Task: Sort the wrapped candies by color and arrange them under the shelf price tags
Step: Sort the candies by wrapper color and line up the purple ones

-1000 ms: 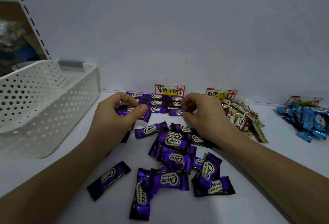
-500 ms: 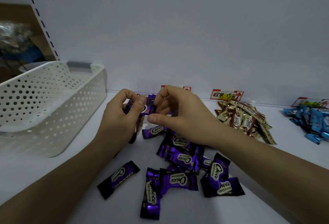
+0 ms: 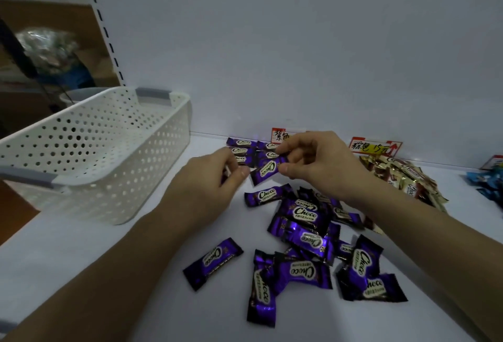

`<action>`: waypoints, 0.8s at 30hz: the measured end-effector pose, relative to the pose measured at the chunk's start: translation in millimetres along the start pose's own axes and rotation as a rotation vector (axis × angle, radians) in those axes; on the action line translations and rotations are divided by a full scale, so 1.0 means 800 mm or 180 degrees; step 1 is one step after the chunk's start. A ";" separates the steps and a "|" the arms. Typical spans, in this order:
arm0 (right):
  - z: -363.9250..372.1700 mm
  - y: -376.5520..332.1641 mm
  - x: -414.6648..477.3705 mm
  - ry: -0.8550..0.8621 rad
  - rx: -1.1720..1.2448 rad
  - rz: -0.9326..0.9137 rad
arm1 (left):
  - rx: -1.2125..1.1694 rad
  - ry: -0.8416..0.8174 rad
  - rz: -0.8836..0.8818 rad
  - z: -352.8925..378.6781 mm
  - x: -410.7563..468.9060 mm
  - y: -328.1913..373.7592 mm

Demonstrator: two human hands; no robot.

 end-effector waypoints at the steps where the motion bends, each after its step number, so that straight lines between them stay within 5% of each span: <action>1: 0.002 -0.003 0.001 -0.0031 0.0112 -0.0010 | -0.0138 0.0073 -0.0008 -0.003 0.000 0.002; 4: 0.000 -0.015 0.006 0.0000 0.0382 -0.0008 | -0.0719 0.0243 -0.0146 -0.014 -0.001 -0.002; 10: -0.008 -0.025 0.012 0.0016 0.0179 -0.0106 | -0.1383 -0.0283 -0.0470 -0.020 -0.015 0.000; 12: -0.013 -0.022 0.012 0.0091 0.0092 -0.0155 | -0.0865 -0.0473 -0.0495 -0.025 -0.032 0.001; 15: -0.018 -0.020 0.009 0.0270 -0.0017 -0.0264 | 0.1306 -0.0670 -0.0668 -0.020 -0.064 -0.006; 17: -0.020 -0.020 0.007 0.0383 -0.0097 -0.0299 | 0.2076 -0.0627 -0.0774 -0.015 -0.072 0.001; 24: -0.041 -0.024 -0.003 0.0590 -0.0068 -0.0447 | 0.2254 -0.0930 -0.0382 0.025 -0.024 0.019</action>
Point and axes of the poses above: each hand's wrist, its own x-axis towards the middle knuckle, its own z-axis out of the palm, y = z × x, the point moved 10 cm from there along x, towards the middle knuckle, and after that the axes turned 5 degrees about x, right-handed, at the moved point
